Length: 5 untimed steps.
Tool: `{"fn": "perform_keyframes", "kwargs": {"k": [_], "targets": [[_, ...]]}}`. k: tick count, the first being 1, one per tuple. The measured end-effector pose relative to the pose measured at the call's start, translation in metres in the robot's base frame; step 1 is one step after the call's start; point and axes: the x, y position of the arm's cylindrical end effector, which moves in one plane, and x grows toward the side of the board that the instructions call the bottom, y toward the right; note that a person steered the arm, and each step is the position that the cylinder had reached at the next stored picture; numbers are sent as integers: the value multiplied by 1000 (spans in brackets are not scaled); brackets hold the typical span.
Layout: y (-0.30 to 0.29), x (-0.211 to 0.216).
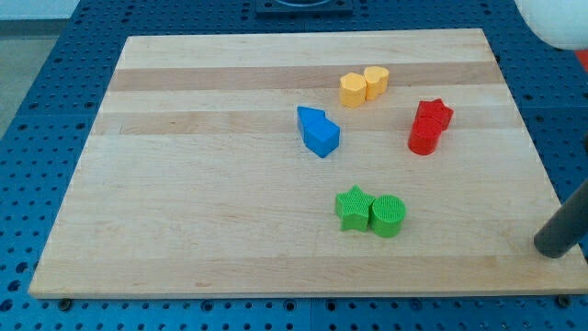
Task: Slowly move your arm towards the green blocks
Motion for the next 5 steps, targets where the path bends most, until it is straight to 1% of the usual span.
{"fn": "perform_keyframes", "kwargs": {"k": [5], "targets": [[-2,0]]}}
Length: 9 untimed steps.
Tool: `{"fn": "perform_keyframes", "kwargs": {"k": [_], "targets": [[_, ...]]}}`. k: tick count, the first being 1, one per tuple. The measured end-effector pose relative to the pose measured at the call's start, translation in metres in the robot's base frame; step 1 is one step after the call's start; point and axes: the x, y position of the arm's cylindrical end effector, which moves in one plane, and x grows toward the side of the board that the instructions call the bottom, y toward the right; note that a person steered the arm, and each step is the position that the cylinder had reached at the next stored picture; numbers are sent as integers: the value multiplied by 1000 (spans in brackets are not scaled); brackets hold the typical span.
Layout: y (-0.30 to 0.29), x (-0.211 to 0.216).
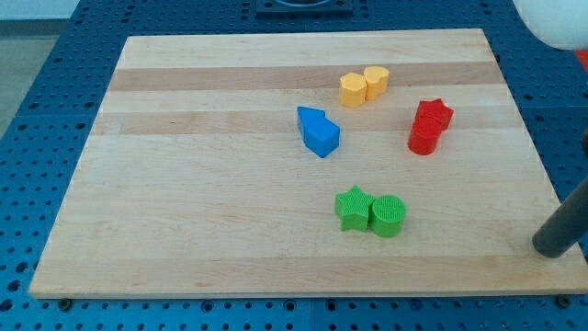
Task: Slowly move your arm towards the green blocks
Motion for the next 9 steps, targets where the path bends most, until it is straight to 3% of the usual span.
{"fn": "perform_keyframes", "kwargs": {"k": [9], "targets": [[-12,0]]}}
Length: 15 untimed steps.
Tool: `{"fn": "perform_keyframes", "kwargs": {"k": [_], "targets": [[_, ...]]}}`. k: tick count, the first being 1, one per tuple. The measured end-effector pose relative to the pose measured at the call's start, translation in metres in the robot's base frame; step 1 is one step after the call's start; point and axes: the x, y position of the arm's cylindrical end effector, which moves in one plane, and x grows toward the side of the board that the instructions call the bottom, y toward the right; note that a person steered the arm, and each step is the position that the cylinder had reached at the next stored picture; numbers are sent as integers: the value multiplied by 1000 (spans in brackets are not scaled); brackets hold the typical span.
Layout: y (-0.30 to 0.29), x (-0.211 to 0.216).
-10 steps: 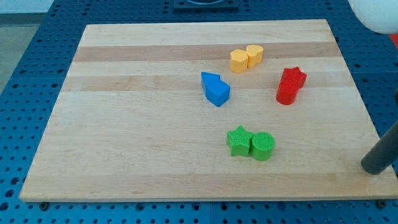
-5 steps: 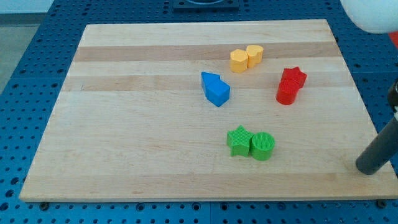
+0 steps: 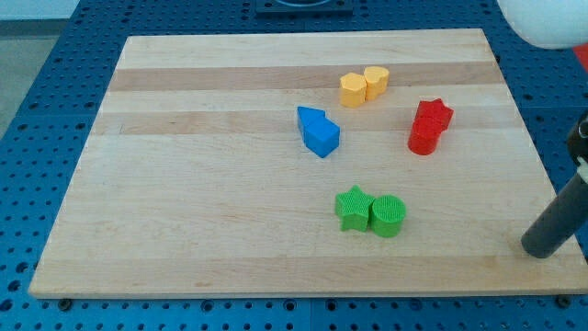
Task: Slowly move your arm towards the green blocks
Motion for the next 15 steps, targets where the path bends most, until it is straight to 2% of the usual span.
{"fn": "perform_keyframes", "kwargs": {"k": [15], "targets": [[-19,0]]}}
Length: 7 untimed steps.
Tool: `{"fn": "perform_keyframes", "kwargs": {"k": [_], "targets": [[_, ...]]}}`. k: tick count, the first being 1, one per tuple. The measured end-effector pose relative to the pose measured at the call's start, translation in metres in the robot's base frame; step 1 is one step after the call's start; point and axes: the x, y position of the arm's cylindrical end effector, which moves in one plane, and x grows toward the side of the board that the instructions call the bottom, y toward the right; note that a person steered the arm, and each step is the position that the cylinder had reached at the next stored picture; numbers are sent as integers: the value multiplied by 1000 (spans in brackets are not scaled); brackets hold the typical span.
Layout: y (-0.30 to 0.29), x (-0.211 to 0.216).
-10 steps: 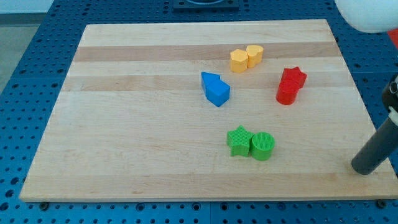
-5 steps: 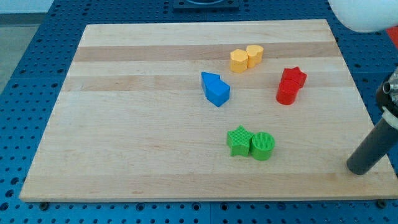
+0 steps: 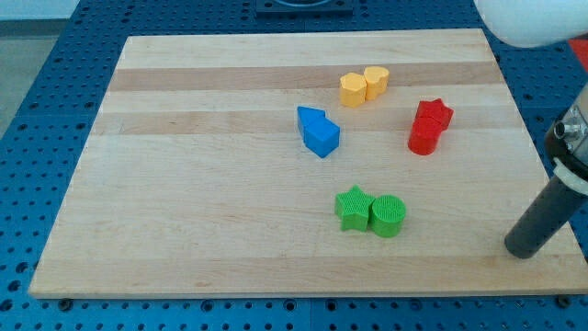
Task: Slowly move your arm towards the green blocks
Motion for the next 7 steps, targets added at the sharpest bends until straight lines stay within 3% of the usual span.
{"fn": "perform_keyframes", "kwargs": {"k": [7], "targets": [[-16,0]]}}
